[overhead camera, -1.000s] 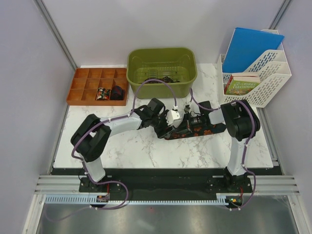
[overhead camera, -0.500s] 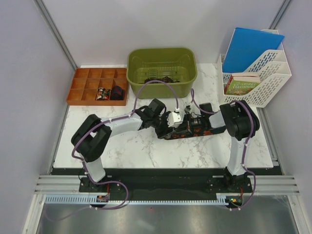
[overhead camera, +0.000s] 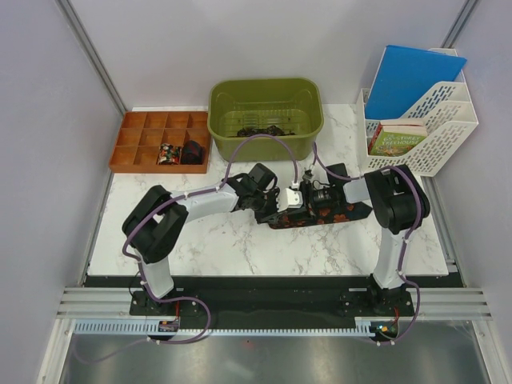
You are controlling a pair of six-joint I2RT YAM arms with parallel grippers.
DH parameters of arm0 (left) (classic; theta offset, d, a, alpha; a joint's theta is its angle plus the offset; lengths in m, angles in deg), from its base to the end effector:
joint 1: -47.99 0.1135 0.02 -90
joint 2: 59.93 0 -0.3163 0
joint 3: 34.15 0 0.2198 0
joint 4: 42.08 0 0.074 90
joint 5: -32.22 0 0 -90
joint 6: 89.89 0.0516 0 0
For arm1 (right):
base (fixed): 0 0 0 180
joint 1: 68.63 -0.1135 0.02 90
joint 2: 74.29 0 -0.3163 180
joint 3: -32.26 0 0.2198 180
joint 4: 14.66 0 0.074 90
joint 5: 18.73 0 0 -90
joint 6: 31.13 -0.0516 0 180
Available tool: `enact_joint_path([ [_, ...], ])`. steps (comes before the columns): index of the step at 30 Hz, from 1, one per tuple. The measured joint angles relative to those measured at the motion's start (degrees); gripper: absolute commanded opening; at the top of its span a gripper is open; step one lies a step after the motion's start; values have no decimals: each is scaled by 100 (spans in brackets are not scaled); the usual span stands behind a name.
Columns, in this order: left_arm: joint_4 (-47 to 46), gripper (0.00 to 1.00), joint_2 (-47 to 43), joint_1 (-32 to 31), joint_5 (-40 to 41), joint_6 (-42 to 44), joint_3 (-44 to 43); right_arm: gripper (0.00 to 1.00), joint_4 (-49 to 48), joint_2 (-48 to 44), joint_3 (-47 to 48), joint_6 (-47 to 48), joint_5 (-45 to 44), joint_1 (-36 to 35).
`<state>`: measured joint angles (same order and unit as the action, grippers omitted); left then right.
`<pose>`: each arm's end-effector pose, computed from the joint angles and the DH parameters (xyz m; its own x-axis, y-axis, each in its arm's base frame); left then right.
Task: Roll the ties
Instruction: Roll the tie at the center of the board.
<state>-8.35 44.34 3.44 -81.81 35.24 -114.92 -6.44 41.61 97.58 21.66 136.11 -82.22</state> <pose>0.2454 -0.2711 0.2305 -0.0310 0.7680 -0.6397 0.9973 0.0664 0.0314 0.3267 0.1270 0.1462 -0.9982 0.0232 0.0556 0.0603 0.3629 0.9299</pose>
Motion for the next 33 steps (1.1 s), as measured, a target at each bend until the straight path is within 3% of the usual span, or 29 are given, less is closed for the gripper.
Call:
enact_joint_path([
  [8,15,10,-7,-4,9,22,-7,53,1329,-247,313,461,-323,221],
  [12,90,10,-7,-4,7,136,-39,46,1759,-264,448,605,-437,299],
  [23,1318,11,372,-125,350,785,-874,46,1930,-597,455,389,-776,308],
  [33,1722,6,588,-199,616,680,-1257,40,2218,-374,490,658,-883,208],
])
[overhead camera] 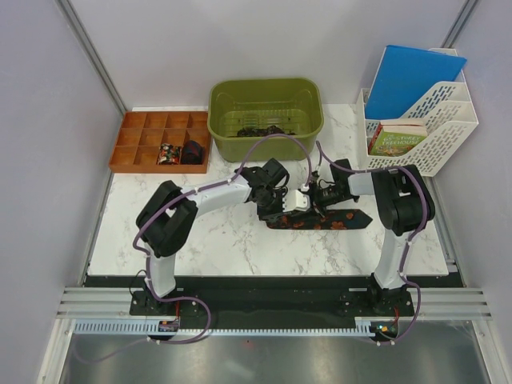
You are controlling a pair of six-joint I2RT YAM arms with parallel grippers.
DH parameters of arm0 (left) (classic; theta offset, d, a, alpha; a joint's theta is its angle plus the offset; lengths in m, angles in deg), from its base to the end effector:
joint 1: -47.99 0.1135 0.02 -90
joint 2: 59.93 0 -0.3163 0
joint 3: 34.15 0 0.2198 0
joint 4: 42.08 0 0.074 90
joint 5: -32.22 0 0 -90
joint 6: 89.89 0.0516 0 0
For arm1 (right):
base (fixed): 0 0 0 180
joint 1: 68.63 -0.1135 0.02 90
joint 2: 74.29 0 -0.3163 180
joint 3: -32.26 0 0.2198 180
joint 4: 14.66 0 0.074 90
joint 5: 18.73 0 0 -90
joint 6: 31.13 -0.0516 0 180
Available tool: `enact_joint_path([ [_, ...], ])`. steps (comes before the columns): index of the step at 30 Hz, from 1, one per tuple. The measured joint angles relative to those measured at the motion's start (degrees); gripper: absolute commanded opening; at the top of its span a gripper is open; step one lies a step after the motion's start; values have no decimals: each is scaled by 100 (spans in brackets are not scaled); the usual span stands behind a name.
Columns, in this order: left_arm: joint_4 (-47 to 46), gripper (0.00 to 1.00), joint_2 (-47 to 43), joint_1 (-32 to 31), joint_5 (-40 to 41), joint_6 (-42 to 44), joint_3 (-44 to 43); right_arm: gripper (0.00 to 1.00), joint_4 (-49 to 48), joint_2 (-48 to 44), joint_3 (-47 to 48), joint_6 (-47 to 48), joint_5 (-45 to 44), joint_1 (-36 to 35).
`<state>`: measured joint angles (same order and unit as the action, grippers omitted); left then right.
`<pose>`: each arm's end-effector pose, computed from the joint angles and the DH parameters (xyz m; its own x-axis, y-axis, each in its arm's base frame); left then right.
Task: Roll the ties
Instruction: Roll the tie at the center of the board.
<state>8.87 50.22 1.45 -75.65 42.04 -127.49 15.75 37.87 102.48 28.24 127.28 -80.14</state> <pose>0.2540 -0.2910 0.2329 0.0414 0.8810 -0.4714 0.9988 -0.0246 0.0416 0.3187 0.1086 0.1615 -0.9858 0.0899 0.1417 0.1678 0.5251 0.8343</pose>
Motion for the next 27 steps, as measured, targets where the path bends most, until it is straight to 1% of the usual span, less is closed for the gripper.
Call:
enact_joint_path([
  [5,-31,4,-17,184,-118,-249,13,39,227,413,433,203,240,26],
  [8,-184,4,-155,380,-271,-291,192,39,225,588,625,339,317,15],
  [13,-402,3,-485,509,-623,-280,518,38,251,702,726,505,435,11],
  [18,-387,4,-501,498,-710,-50,575,38,326,822,887,610,490,9],
  [22,-315,4,-278,450,-564,120,485,39,350,868,979,634,492,9],
  [27,48,5,66,382,-363,125,2,40,197,664,885,472,295,11],
])
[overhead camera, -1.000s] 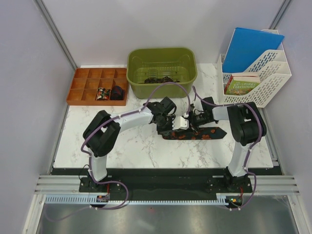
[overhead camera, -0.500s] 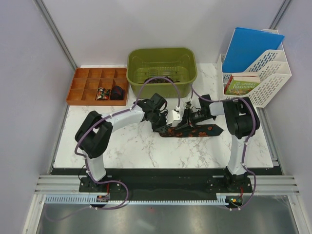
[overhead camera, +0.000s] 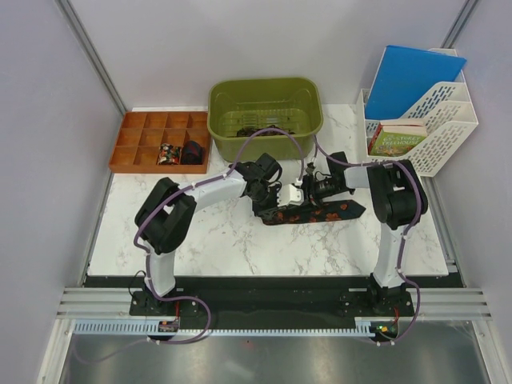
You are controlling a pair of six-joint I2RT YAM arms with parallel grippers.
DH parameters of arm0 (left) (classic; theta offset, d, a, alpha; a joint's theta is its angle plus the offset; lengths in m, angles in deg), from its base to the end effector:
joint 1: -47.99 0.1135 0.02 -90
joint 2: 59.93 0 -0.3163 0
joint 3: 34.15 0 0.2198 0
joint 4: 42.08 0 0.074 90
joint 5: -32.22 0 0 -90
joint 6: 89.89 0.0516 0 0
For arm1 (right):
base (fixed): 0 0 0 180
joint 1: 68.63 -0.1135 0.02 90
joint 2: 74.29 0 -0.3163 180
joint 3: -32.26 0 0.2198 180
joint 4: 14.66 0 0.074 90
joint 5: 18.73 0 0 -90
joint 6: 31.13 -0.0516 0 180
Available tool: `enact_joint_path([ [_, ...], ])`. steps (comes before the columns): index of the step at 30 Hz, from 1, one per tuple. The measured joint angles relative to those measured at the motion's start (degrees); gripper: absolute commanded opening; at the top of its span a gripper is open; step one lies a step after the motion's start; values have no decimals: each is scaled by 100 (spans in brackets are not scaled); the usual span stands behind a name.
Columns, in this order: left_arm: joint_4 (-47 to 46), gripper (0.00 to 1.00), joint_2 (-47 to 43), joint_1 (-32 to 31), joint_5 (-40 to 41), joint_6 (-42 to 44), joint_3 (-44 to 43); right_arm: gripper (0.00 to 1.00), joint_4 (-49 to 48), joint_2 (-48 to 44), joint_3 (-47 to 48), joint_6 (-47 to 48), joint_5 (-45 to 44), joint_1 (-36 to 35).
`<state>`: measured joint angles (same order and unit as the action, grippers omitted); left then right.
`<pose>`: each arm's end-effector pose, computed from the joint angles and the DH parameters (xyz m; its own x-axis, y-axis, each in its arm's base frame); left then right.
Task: Roll the ties
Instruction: Roll the tie at the center of the board.
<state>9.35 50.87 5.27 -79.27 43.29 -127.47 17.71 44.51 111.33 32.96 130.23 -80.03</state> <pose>0.2707 -0.2757 0.2293 -0.0016 0.8682 -0.4963 1.0000 0.0001 -0.0030 0.3563 0.1169 0.1544 -0.9964 0.0289 0.0798 0.0837 0.4900 0.8677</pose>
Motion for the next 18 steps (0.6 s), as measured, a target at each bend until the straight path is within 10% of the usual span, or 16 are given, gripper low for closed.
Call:
enact_joint_path([
  [18,138,6,94,-92,234,-15,-170,45,-2288,-1311,-1657,-2400,-1429,-656],
])
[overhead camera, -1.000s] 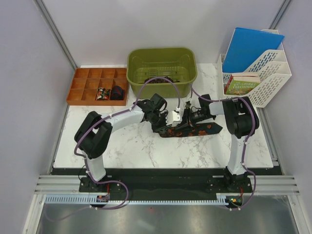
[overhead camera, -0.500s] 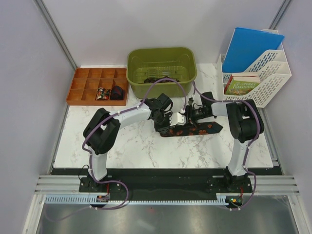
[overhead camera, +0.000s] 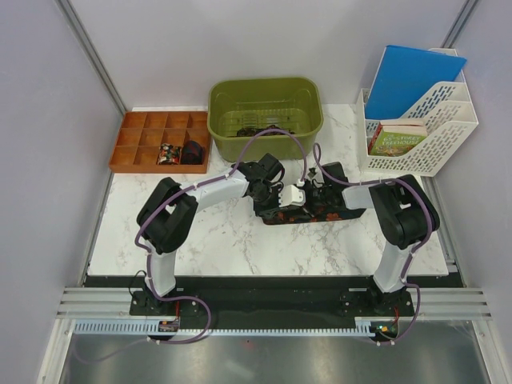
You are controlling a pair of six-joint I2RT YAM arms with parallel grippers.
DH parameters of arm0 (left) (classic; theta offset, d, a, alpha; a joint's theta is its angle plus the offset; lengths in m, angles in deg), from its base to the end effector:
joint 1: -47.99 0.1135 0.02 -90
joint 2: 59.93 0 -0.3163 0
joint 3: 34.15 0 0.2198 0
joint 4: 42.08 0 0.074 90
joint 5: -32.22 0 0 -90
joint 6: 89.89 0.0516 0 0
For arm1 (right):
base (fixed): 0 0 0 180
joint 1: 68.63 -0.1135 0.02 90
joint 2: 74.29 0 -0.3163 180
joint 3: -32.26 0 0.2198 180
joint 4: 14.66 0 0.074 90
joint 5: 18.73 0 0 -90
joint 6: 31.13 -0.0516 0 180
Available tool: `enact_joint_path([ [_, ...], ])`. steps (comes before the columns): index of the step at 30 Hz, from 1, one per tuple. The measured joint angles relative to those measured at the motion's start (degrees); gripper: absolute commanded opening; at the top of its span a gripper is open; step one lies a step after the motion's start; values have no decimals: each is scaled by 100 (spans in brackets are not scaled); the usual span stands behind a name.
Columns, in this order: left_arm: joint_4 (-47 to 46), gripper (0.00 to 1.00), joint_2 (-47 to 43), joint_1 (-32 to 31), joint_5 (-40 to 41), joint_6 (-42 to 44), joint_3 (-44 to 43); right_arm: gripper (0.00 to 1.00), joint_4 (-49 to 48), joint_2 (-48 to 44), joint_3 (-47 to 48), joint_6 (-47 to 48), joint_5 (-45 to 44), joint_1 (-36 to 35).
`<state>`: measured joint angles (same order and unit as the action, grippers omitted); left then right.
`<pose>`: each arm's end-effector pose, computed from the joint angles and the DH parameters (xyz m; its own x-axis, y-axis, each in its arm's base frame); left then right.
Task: Roll the ties
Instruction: Roll the tie at the center of the board.
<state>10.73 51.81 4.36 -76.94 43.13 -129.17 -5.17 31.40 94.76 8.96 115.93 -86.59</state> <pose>0.2710 -0.2818 0.2291 0.0056 0.8850 -0.4655 0.9999 0.0009 0.0138 0.3055 0.1372 0.1795 -0.9651 0.2592 0.0372 0.1765 0.5387 0.8238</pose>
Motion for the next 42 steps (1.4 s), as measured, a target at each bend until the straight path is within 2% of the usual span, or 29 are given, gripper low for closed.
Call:
enact_joint_path([
  [3,0,6,0,0,0,-11,0,40,-334,0,-26,-199,-201,-107],
  [6,-2,6,0,0,2,-15,4,38,-581,0,-42,-315,-304,-190],
  [14,-15,6,0,0,2,-15,17,53,-579,-42,-87,-396,-251,-219],
  [16,-17,6,0,0,2,-17,20,53,-476,-122,-90,-387,-234,-219],
  [20,-22,6,-2,0,2,-22,22,44,-343,-273,-90,-319,-212,-219],
  [25,-26,6,-2,0,2,-33,26,42,-243,-280,-90,-273,-208,-238],
  [28,-39,7,-7,0,-4,-37,39,34,-199,-278,-87,-212,-208,-260],
  [30,-42,8,-7,0,-7,-48,42,17,-179,-262,-90,-144,-208,-262],
  [32,-46,14,-9,0,-11,-55,46,0,-177,-227,-87,-70,-208,-262],
  [42,-157,49,-59,146,-295,-240,131,0,-142,-81,-15,245,13,-164],
])
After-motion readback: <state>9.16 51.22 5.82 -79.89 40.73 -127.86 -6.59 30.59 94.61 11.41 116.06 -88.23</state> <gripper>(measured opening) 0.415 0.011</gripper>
